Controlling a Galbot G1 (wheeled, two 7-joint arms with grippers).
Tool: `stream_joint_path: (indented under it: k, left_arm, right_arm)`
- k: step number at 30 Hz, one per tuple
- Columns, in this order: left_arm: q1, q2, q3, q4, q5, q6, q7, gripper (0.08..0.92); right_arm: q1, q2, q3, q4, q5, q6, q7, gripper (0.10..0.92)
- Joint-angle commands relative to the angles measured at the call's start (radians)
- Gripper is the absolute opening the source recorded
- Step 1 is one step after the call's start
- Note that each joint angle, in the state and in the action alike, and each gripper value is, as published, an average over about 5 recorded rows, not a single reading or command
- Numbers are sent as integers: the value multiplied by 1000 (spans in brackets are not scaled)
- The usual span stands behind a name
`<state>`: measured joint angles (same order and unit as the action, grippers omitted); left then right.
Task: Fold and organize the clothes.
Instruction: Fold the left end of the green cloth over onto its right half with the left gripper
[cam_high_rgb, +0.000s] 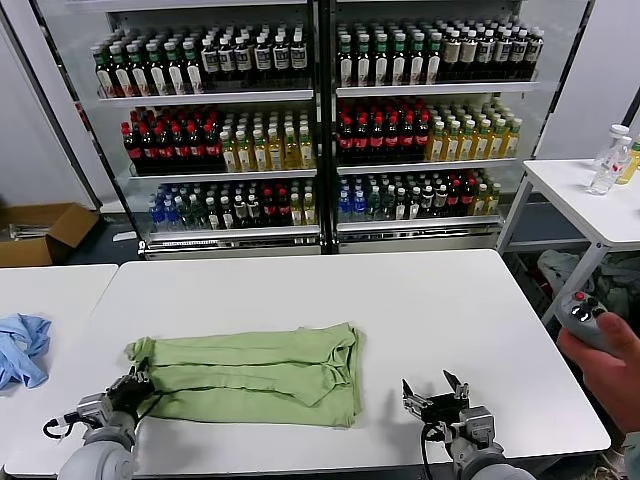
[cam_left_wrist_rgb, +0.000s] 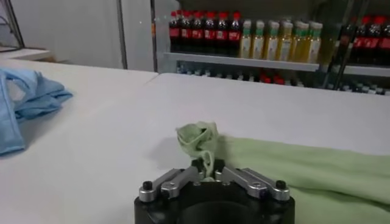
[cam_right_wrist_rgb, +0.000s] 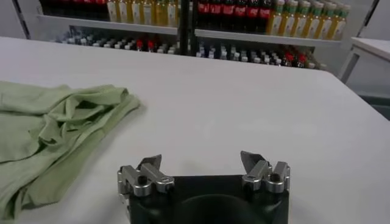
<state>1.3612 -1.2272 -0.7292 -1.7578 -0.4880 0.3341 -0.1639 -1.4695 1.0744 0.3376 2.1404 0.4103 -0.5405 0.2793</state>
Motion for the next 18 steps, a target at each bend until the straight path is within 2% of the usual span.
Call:
stream_joint_path:
  k: [1, 5, 9, 14, 18]
  left_arm:
    - [2, 37, -140, -80, -36, -27, -23, 103]
    - [8, 71, -218, -141, -56, -25, -42, 97]
    - [36, 74, -243, -267, -186, 3, -44, 97]
    - [85, 2, -156, -463, -423, 61, -35, 97]
    - [76, -85, -31, -515, -555, 91, -42, 97]
  right_arm:
    - [10, -2, -2, -1, 5, 2, 2, 823]
    - [22, -4, -10, -6, 7, 3, 2, 823]
    - [35, -6, -19, -8, 8, 4, 1, 823]
    - [45, -8, -25, -6, 7, 5, 0, 823]
    - [43, -6, -26, -1, 4, 7, -1, 823]
